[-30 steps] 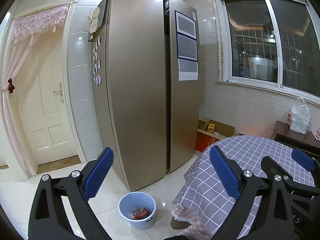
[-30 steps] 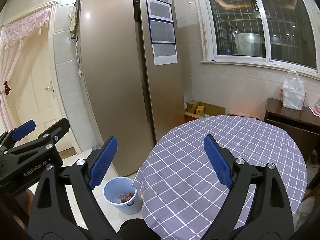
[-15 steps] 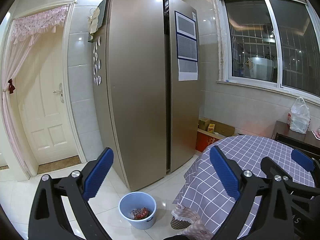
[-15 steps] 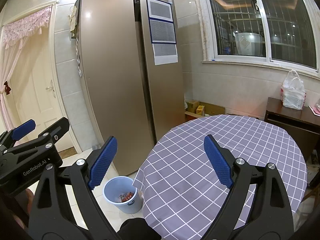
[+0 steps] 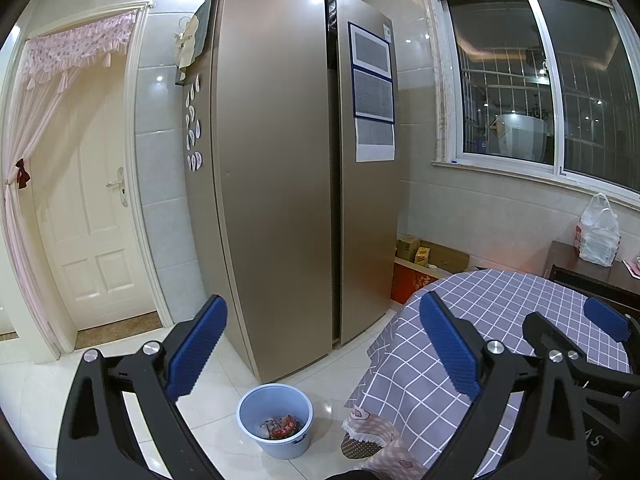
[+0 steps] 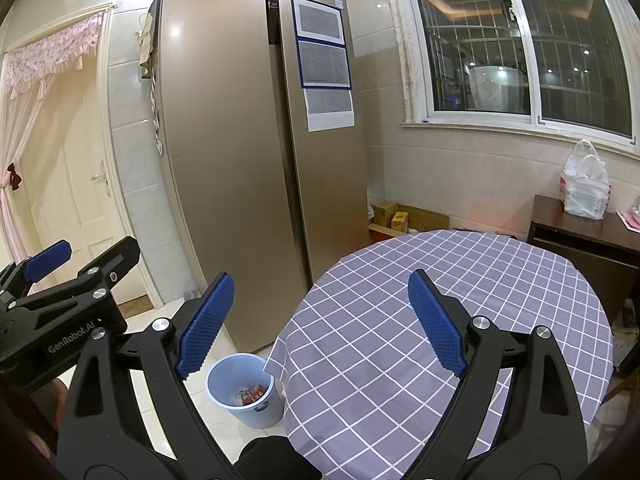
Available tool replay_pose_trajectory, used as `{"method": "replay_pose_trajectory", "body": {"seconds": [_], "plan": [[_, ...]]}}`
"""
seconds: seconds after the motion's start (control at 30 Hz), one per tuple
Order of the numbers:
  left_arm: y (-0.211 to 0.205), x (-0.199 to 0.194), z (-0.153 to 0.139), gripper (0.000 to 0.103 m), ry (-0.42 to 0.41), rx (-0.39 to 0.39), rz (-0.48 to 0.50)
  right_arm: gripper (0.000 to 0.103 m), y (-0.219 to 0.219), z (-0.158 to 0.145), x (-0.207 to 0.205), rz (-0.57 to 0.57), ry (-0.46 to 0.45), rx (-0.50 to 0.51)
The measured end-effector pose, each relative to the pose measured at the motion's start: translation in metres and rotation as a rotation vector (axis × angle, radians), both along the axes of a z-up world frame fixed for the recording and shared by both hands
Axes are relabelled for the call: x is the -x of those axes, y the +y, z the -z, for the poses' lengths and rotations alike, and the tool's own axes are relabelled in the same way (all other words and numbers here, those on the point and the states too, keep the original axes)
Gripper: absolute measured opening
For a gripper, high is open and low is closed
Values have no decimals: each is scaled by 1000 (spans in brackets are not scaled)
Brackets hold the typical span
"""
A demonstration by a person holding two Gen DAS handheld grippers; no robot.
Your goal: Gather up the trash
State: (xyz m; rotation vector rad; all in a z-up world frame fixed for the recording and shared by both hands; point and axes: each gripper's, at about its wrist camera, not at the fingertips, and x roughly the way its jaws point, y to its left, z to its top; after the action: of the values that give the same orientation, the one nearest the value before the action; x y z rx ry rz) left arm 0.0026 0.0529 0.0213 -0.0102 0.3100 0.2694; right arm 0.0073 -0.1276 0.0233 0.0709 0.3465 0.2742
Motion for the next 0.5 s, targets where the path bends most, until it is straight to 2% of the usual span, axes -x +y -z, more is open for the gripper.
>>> {"method": "replay_pose_trajectory", "body": {"seconds": [0.5], "plan": [[0,0,0,95,1,-1,0,87,-2,-1,0,1,1,1]]}}
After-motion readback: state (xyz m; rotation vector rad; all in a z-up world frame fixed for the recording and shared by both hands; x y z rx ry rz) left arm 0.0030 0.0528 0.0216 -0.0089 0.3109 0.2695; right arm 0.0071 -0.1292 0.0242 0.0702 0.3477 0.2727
